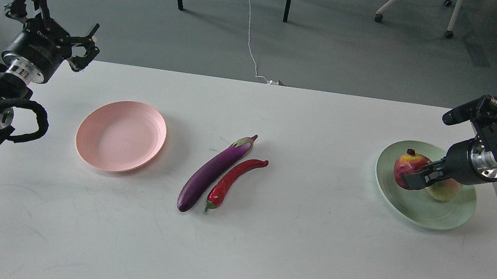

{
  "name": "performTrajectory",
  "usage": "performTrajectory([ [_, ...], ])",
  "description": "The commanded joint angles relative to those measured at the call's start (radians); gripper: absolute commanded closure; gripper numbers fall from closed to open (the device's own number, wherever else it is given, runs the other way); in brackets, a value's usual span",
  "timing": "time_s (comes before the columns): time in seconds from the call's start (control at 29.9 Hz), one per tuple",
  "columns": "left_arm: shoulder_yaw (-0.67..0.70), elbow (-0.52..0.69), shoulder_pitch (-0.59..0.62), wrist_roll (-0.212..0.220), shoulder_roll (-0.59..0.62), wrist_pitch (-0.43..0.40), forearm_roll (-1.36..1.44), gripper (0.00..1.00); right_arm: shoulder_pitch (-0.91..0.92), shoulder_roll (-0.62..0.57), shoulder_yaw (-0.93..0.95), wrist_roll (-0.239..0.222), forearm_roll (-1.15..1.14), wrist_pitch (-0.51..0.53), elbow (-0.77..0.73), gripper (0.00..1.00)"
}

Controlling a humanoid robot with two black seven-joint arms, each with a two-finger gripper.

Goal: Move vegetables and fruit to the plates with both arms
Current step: 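Grasp the pomegranate and lower it onto the green plate, then open the right gripper and lift it away from the plate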

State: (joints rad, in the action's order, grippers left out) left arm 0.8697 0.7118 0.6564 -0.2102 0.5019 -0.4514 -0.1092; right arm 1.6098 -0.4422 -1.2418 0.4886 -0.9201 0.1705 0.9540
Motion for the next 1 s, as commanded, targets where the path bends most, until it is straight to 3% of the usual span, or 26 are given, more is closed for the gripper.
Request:
performTrajectory([
  [0.0, 0.000, -0.002, 0.002, 0.000, 0.000, -0.001, 0.002, 0.02, -0.030, 0.000, 0.010, 0.000, 0.001, -0.002, -0.017, 0.28],
  [0.13, 0.000, -0.002, 0.002, 0.002, -0.005, 0.000, 0.002, 0.02, -0.056, 0.000, 0.054, 0.000, 0.006, -0.002, -0.017, 0.07],
  [0.4, 0.000, 0.000, 0.014, 0.006, -0.002, 0.013, 0.003, 0.02, -0.059, -0.030, 0.096, 0.000, 0.015, -0.002, -0.008, 0.04],
  [0.53, 0.000, 0.000, 0.023, 0.009, 0.000, 0.013, 0.005, 0.02, -0.053, -0.075, 0.212, 0.000, 0.014, -0.002, -0.017, 0.04],
  [0.77, -0.008, 0.012, 0.058, 0.015, 0.029, 0.010, 0.009, 0.02, -0.085, -0.070, 0.582, 0.000, 0.020, 0.001, -0.109, 0.03],
  [0.97, -0.185, 0.014, 0.164, 0.023, 0.075, 0.004, 0.009, 0.02, -0.247, -0.064, 1.034, 0.000, 0.023, -0.035, -0.162, 0.03],
])
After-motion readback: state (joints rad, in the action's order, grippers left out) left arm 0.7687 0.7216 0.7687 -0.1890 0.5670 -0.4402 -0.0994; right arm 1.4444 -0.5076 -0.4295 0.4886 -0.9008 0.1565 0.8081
